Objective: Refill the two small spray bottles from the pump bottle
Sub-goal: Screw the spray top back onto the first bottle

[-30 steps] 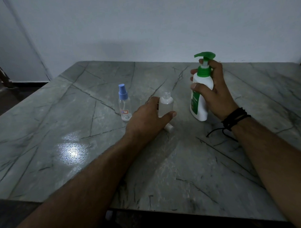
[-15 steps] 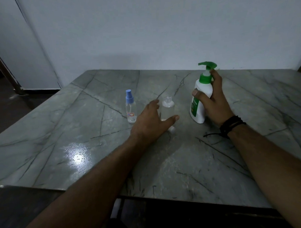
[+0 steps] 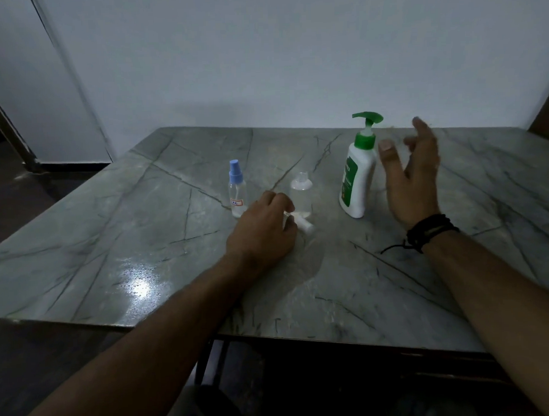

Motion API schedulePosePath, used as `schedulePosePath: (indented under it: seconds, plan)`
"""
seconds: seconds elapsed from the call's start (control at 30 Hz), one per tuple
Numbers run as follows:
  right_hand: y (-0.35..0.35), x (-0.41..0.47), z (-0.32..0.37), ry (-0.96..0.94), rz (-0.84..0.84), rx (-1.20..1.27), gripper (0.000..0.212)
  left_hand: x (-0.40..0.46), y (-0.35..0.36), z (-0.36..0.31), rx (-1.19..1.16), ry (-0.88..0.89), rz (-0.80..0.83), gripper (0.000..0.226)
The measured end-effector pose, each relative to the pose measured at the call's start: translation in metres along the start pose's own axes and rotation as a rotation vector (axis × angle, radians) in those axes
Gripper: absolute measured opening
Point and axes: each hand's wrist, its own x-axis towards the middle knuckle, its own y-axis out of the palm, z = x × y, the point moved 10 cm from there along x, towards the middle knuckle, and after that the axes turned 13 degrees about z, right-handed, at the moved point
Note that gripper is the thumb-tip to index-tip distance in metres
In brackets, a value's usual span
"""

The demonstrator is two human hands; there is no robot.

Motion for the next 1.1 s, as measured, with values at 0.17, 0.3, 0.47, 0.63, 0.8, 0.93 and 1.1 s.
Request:
schedulePosePath:
  seconds: [0.17, 0.3, 0.47, 0.63, 0.8, 0.93, 1.1]
  plan:
    - [0.002, -0.034, 0.085, -0.317, 0.08, -0.079, 0.038, 0.003, 0.012, -0.008, 0.17, 0.051, 0.086, 0.039]
    - [0.049, -0.043, 0.091, -0.249, 0.319, -0.086, 0.038, 0.003, 0.015, -0.01, 0.221, 0.05, 0.109, 0.045]
    - [0.092, -0.04, 0.06, -0.055, 0.478, -0.17, 0.057, 0.002, 0.018, -0.014, 0.215, 0.029, 0.187, 0.044]
    - [0.11, -0.033, 0.044, 0.05, 0.531, -0.118, 0.059, -0.006, 0.013, -0.019, 0.253, 0.039, 0.272, 0.037]
    - [0.117, -0.021, 0.039, 0.088, 0.51, -0.053, 0.054, -0.027, -0.021, -0.03, 0.244, 0.11, 0.195, 0.032]
    - [0.122, -0.023, 0.029, 0.087, 0.468, 0.001, 0.052, -0.038, -0.076, -0.037, 0.075, 0.142, -0.023, 0.022]
    - [0.131, -0.027, 0.013, 0.098, 0.492, -0.055, 0.075, -0.027, -0.131, -0.026, -0.382, 0.098, -0.26, 0.022]
